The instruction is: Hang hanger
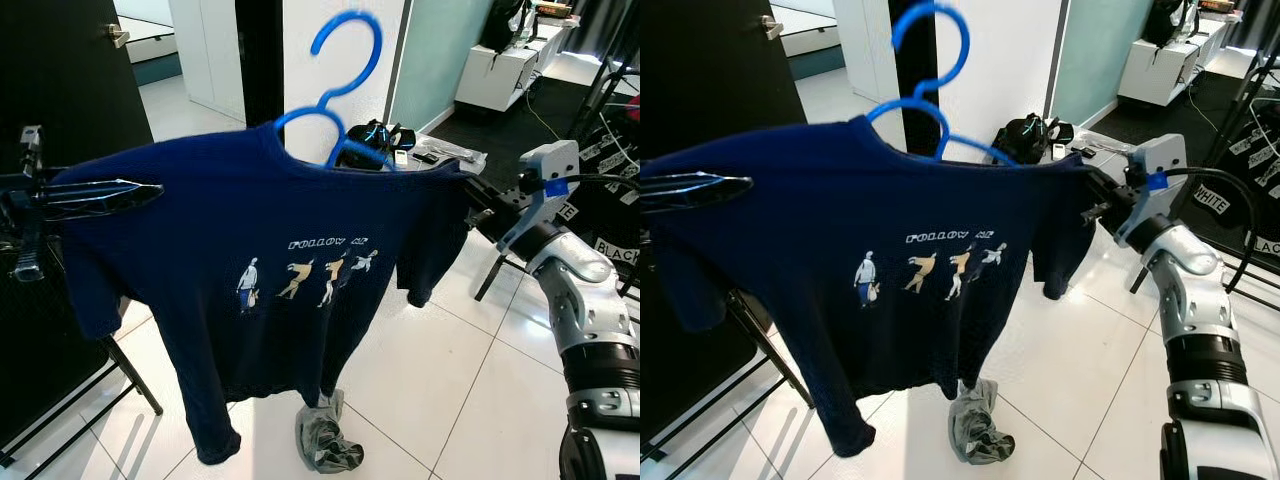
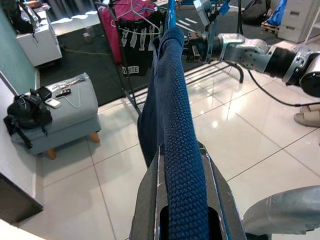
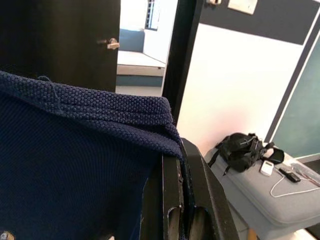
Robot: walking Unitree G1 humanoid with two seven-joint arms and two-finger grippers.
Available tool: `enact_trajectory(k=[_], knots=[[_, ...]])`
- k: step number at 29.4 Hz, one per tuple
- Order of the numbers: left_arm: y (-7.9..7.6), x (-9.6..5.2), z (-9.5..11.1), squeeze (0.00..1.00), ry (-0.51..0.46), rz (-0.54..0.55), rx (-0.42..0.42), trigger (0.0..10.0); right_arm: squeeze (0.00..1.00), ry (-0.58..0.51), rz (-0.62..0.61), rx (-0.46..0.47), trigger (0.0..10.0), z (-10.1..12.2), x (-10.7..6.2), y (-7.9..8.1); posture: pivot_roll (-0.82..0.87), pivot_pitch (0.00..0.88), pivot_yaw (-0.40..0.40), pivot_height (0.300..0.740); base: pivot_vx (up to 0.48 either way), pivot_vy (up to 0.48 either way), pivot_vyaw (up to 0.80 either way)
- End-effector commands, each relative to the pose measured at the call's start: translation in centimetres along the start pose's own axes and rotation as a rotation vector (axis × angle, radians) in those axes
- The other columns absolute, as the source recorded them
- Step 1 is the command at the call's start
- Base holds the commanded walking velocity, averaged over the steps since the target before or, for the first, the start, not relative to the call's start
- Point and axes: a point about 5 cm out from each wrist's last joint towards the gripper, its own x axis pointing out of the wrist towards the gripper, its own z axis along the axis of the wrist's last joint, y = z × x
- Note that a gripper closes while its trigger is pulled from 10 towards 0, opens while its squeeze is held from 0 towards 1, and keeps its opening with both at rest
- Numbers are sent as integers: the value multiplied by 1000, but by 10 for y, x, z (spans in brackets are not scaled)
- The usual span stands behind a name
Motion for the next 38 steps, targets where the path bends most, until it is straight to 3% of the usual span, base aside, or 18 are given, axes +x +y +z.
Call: enact_trajectory(k=[1,8,11,16,18,21,24,26,29,30,38], knots=[[1,-6,7,0,29,23,41,10000,0,-15,-62,-1,0,4,-5,-12,62,0,-32,740,0,0,0],[4,6,-6,0,92,78,61,10000,0,-53,-21,7,0,12,2,-7,59,0,-34,740,0,0,0],[7,37,-22,0,75,160,74,10000,0,-113,78,52,0,19,19,20,54,0,-37,740,0,0,0],[7,55,-26,0,24,200,70,10000,0,-145,133,77,0,23,27,37,50,0,-39,740,0,0,0],[14,64,-28,0,-10,284,90,10000,0,-172,173,97,0,28,34,50,51,0,-45,740,0,0,0],[17,66,-29,0,-13,315,99,10000,0,-179,181,103,0,29,35,53,51,0,-45,740,0,0,0],[34,57,-26,0,-28,467,146,10000,0,-185,190,118,0,30,34,55,43,0,-43,740,0,0,0],[34,57,-26,0,-28,467,146,10000,0,-185,190,118,0,30,34,55,43,0,-43,740,0,0,0],[42,49,-22,0,-37,547,180,10000,0,-175,190,123,0,27,30,55,41,0,-43,740,0,0,0],[52,37,-16,0,-49,665,221,10000,0,-155,209,136,0,23,24,58,34,0,-40,740,0,0,0],[64,25,-10,0,-76,814,262,10000,0,-136,271,167,0,20,19,70,35,0,-41,740,0,0,0]])
